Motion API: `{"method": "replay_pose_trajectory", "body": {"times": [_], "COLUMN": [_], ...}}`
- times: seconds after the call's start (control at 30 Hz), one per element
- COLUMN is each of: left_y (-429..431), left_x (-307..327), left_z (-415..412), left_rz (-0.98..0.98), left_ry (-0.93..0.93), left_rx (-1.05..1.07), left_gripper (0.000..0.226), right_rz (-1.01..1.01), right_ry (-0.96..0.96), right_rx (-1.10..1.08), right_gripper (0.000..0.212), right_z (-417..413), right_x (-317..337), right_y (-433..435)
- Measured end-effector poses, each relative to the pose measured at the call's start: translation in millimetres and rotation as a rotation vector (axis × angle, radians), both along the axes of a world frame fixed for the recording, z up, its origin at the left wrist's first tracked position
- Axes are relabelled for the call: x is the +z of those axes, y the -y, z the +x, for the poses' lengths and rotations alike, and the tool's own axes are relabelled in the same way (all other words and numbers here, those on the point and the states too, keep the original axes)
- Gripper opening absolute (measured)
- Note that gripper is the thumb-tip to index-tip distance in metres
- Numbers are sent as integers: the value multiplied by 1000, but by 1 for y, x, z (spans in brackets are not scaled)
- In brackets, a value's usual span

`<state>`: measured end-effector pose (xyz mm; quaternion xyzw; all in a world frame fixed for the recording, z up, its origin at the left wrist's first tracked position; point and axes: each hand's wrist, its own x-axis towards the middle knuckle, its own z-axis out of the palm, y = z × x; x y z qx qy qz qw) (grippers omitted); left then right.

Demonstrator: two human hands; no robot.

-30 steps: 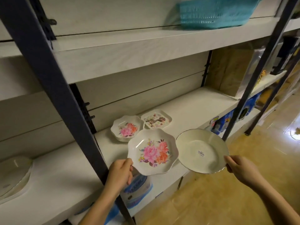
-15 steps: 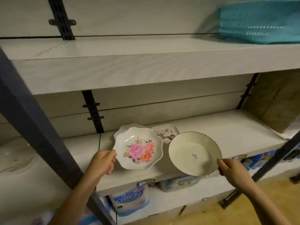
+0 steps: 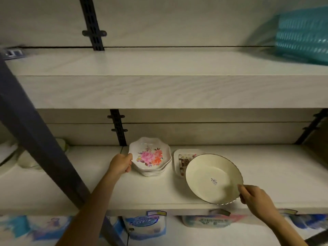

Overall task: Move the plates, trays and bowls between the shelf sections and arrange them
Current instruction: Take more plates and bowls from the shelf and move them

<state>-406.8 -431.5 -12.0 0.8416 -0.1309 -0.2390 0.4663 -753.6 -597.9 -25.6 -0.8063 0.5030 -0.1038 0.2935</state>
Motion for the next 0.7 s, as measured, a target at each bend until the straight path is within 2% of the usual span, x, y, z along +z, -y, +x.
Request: {"method": "replay_pose_trajectory", "body": {"times": [0.33,0.43,0.53,0.7], "left_y": [20,18,20,39], "left_x": [-20,-27,-27,-10], "left_z": [20,24,30,12], "left_rz": [144,255,375,394], "left_ry": [-78,-45,193,526], "left_rx": [-138,-210,-257,-326], "left_gripper": [35,37,42,34], "right_rz": [16,20,25,40], "right_ry": [7,-10,-25,-24], "right_rx": [-66,-85,-101,-108], "right_gripper": [48,48,47,47], "right_z": [6,3,1,-2], "right_x": [-5,-8,-11,-14], "right_y": [17,23,28,43]}}
